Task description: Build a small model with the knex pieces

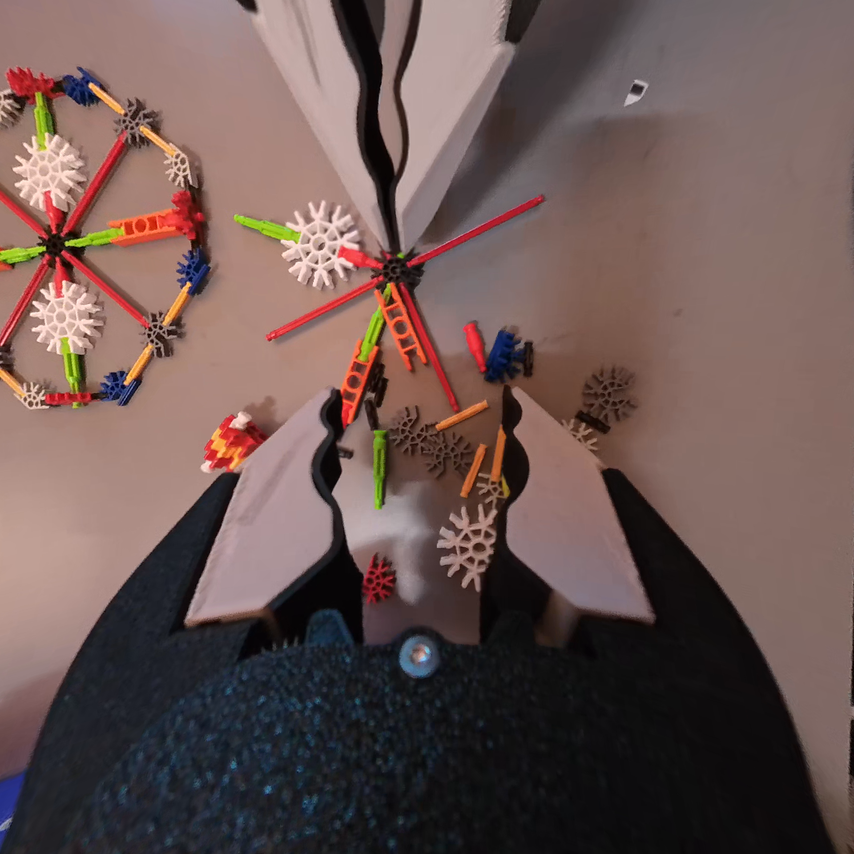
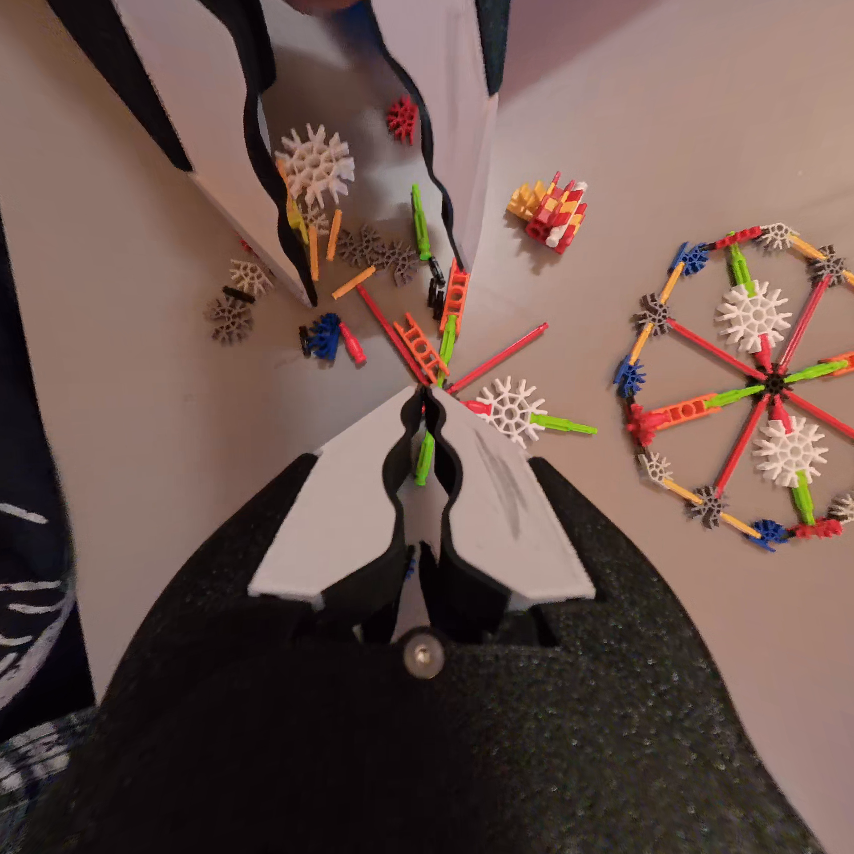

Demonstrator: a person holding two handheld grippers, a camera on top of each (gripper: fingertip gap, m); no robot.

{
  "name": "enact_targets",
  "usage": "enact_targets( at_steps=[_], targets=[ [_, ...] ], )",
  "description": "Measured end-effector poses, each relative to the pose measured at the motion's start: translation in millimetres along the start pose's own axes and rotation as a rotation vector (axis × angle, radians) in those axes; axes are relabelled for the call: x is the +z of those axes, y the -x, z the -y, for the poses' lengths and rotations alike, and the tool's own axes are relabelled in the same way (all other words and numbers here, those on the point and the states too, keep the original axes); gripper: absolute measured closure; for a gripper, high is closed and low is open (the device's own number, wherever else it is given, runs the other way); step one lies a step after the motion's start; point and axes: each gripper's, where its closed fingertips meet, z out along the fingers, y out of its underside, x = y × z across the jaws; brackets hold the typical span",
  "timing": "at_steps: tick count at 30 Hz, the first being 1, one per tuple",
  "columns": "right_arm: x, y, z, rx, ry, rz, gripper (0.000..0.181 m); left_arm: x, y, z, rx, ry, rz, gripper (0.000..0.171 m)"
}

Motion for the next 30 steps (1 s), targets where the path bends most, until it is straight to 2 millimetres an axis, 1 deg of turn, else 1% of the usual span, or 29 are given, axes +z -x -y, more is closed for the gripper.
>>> enact_targets(
  at_steps=[2,4,7,10,11,12,16,19,21,23,26,28,30],
  targets=[
    [4,1,-1,-0.055,0.01,-0.029,0.173,3,-2,-2,0.005,0.021,0.003,0.101],
    [11,1,1,-0.116,0.024,-0.049,0.171,5,-2,-4,0.016,0.033,0.014,0.1],
    [20,-2,6,-0.181,0.036,-0.054,0.161,6,-4,-7,0.003,0.051,0.008,0.097],
    [27,-7,0,-0.22,0.09,-0.052,0.162,5,-6,-9,-0.003,0.059,-0.008,0.095],
    [29,-9,-2,-0.223,0.099,-0.048,0.168,5,-6,-10,-0.004,0.059,-0.01,0.095],
    [30,-8,-2,-0.22,0.098,-0.033,0.172,5,-6,-10,-0.006,0.058,-0.013,0.095],
    [30,-8,0,-0.211,0.072,-0.015,0.172,5,-6,-10,-0.012,0.055,-0.019,0.095],
    [23,-10,2,-0.164,0.034,-0.016,0.172,5,-5,-8,0.003,0.048,-0.003,0.093],
    [13,-14,-1,-0.115,0.024,-0.03,0.172,5,-7,-4,0.007,0.035,-0.006,0.093],
    [-1,-17,-10,-0.056,0.026,-0.046,0.172,4,-8,0,0.018,0.015,0.001,0.093],
    [-17,-14,-30,0.035,0.039,-0.055,0.172,5,-9,6,0.022,-0.013,0.005,0.092],
    [-22,-10,-43,0.065,0.048,-0.071,0.172,7,-11,7,0.02,-0.022,-0.001,0.092],
    [-24,-6,-50,0.094,0.051,-0.085,0.173,11,-13,7,0.018,-0.022,-0.007,0.09]
  ],
)
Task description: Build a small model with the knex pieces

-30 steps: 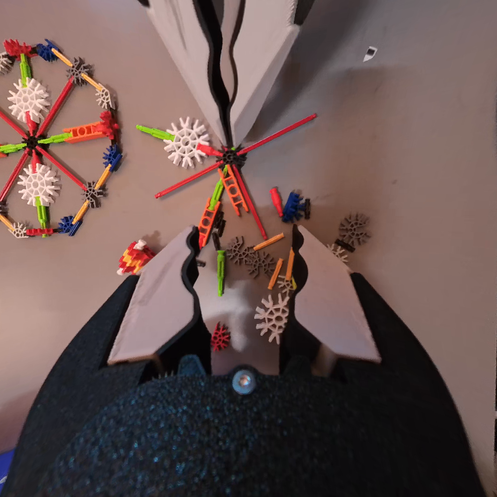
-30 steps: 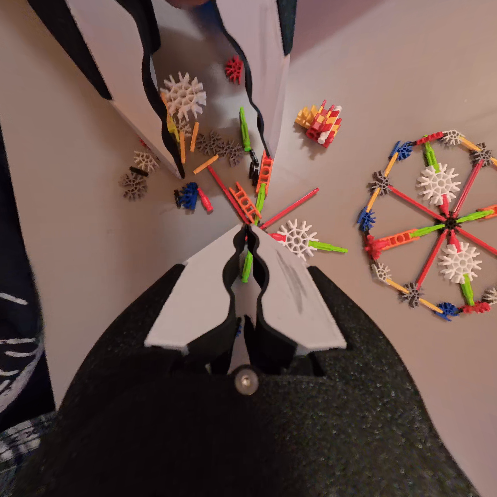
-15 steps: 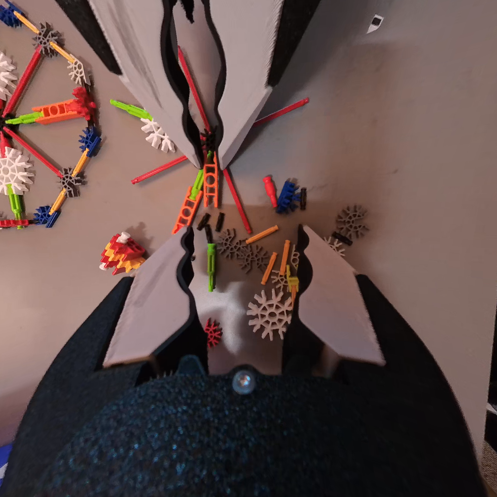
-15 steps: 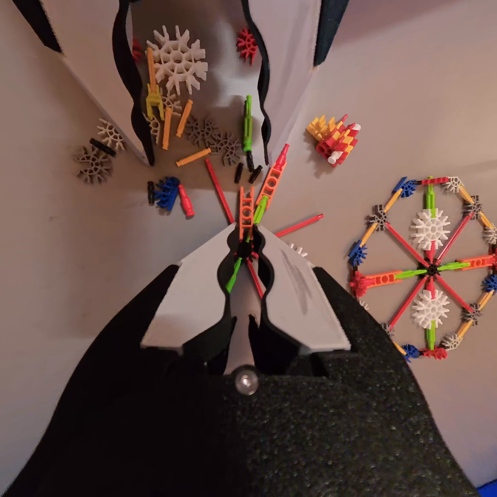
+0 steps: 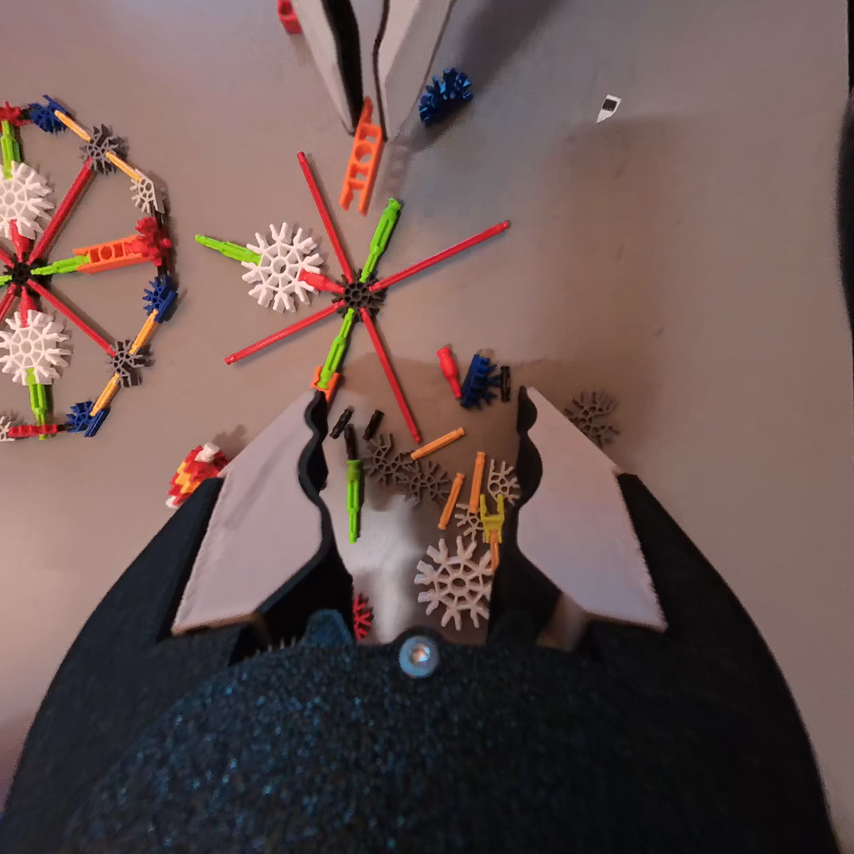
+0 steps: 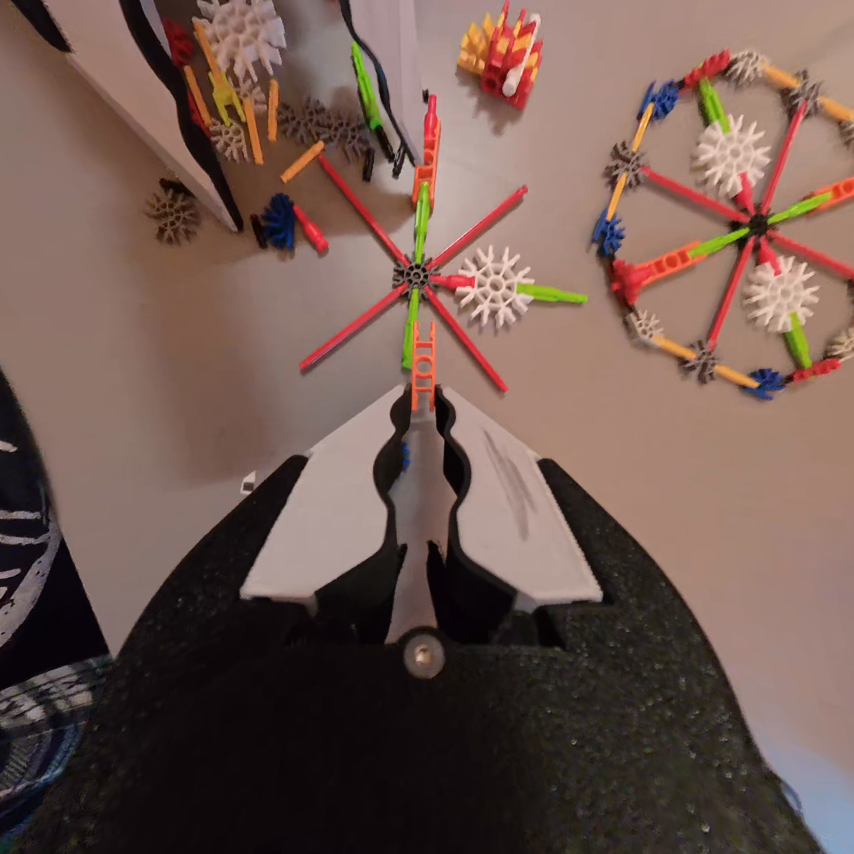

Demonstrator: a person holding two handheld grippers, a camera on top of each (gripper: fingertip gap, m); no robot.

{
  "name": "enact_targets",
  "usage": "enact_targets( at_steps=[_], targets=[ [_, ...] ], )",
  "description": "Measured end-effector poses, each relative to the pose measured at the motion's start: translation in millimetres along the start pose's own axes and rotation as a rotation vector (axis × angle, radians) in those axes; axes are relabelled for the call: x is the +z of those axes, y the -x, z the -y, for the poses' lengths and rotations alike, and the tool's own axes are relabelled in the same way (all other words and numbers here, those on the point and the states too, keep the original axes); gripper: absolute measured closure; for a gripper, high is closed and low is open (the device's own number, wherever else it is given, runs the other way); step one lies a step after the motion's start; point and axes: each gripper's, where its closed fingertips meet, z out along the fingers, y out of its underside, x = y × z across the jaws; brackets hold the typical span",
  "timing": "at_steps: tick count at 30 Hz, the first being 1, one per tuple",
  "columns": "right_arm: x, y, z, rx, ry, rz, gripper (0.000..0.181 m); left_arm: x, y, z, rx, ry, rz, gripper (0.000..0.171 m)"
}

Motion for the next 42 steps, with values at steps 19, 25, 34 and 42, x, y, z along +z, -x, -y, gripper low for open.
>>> enact_targets(
  at_steps=[19,25,34,42],
  targets=[
    [8,9,-14,0.043,0.031,0.002,0.164,3,-4,1,-0.04,-0.015,-0.037,0.089],
    [8,10,9,-0.018,-0.022,-0.01,0.175,3,-5,1,-0.041,-0.014,-0.039,0.09],
    [19,10,6,-0.009,0.003,0.001,0.181,2,-6,1,-0.035,-0.013,-0.043,0.089],
    [21,11,6,0.089,-0.016,0.121,0.181,3,-7,1,-0.037,-0.013,-0.049,0.089]
  ],
)
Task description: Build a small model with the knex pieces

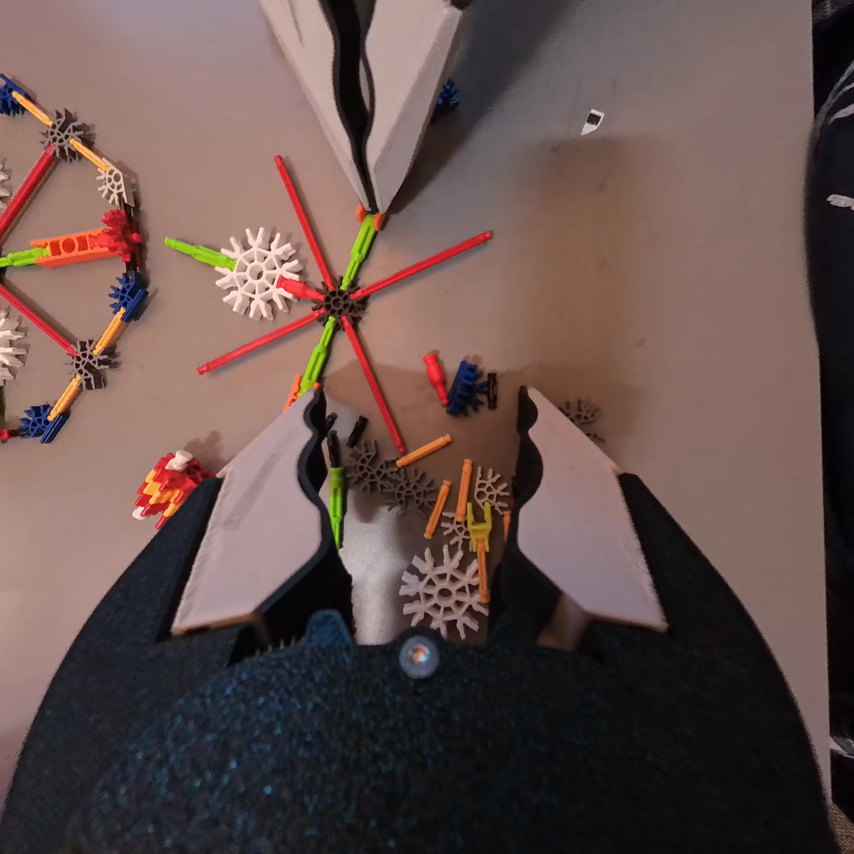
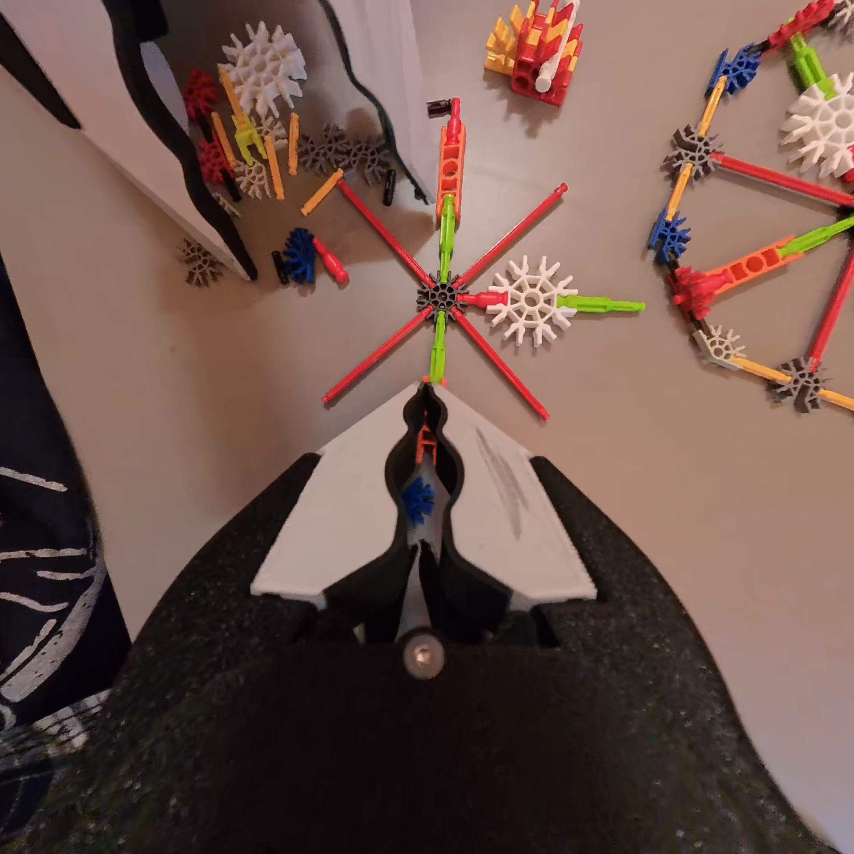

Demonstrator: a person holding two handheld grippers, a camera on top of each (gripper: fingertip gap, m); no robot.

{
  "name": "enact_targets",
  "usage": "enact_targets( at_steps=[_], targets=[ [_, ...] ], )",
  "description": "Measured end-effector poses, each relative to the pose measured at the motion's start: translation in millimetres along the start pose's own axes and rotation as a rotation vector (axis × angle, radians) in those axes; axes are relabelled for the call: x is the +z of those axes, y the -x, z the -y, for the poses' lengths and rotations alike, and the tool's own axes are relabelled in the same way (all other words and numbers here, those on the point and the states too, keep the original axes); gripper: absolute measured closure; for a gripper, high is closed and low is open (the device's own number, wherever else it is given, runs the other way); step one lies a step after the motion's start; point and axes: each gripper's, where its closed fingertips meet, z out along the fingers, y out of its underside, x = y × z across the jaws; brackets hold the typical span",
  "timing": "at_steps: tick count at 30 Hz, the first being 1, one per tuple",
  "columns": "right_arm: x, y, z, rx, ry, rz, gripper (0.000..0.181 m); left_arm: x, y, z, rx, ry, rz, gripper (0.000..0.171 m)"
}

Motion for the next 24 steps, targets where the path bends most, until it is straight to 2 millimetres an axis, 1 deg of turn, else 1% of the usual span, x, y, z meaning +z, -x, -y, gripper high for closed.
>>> enact_targets(
  at_steps=[11,24],
  targets=[
    [3.1,-4.6,1.4,0.083,0.024,0.174,0.181,0.5,0.0,-0.1,-0.002,-0.001,-0.002,0.089],
    [3.7,-4.7,1.2,0.123,0.098,0.341,0.181,2.7,-3.5,1.5,-0.004,-0.004,-0.021,0.088]
  ],
)
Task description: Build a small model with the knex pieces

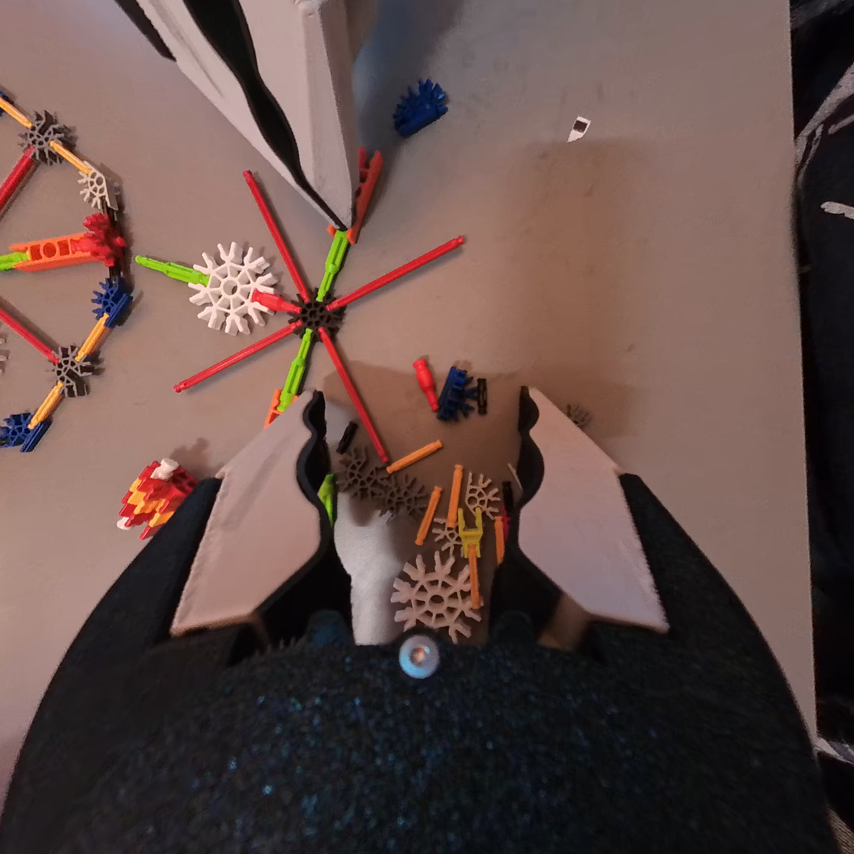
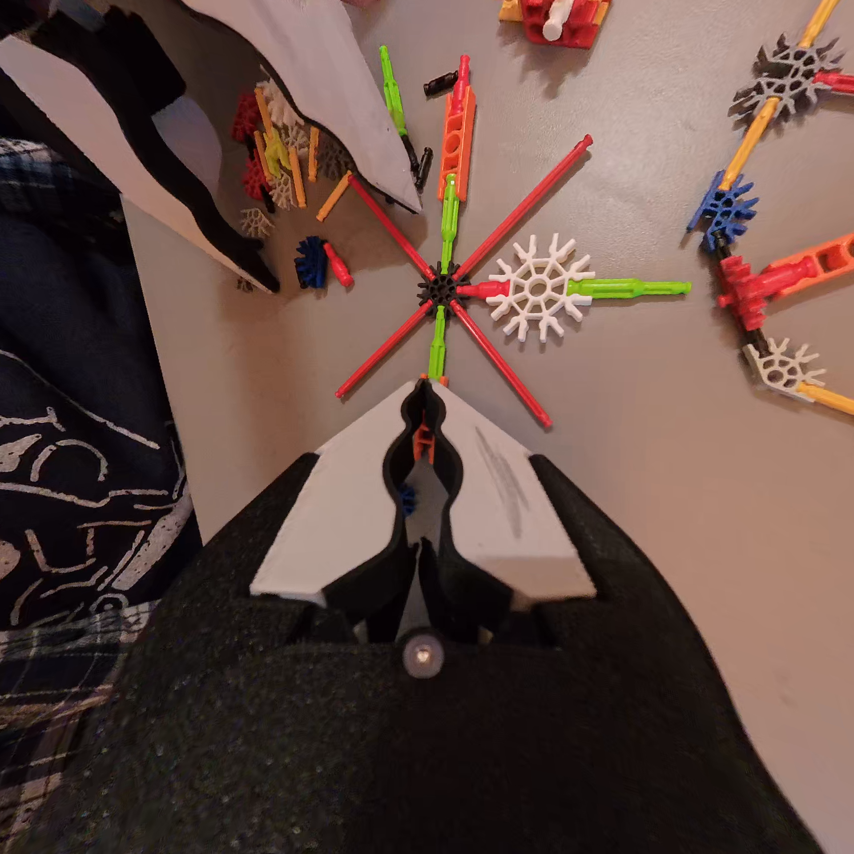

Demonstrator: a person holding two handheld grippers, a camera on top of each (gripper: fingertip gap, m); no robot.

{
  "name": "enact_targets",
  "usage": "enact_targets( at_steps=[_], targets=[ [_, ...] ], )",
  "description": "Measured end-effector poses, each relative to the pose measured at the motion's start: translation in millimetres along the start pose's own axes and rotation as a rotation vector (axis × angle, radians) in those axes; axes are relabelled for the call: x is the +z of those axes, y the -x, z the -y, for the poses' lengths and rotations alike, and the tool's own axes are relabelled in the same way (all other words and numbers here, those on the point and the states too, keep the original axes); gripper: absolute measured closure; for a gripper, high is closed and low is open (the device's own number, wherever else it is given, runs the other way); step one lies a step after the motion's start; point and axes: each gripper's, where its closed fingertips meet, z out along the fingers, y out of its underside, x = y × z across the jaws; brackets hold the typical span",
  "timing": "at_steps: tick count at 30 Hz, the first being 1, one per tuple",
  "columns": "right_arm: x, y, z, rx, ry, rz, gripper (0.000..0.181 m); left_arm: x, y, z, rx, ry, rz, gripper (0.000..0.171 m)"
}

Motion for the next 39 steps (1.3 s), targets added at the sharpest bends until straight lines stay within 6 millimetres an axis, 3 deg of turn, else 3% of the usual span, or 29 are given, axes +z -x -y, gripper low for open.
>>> enact_targets(
  at_steps=[16,23,29,39],
  targets=[
    [1,0,-1,-0.114,0.27,-0.027,0.181,2,-1,0,-0.017,-0.006,-0.019,0.088],
    [0,6,3,-0.164,0.171,-0.078,0.176,1,-1,0,-0.007,-0.004,-0.01,0.087],
    [-19,2,4,-0.203,0.079,-0.206,0.174,1,-1,0,-0.014,-0.006,-0.019,0.087],
    [-5,-1,1,-0.286,0.085,-0.338,0.171,3,-4,1,-0.026,-0.015,-0.037,0.087]
  ],
)
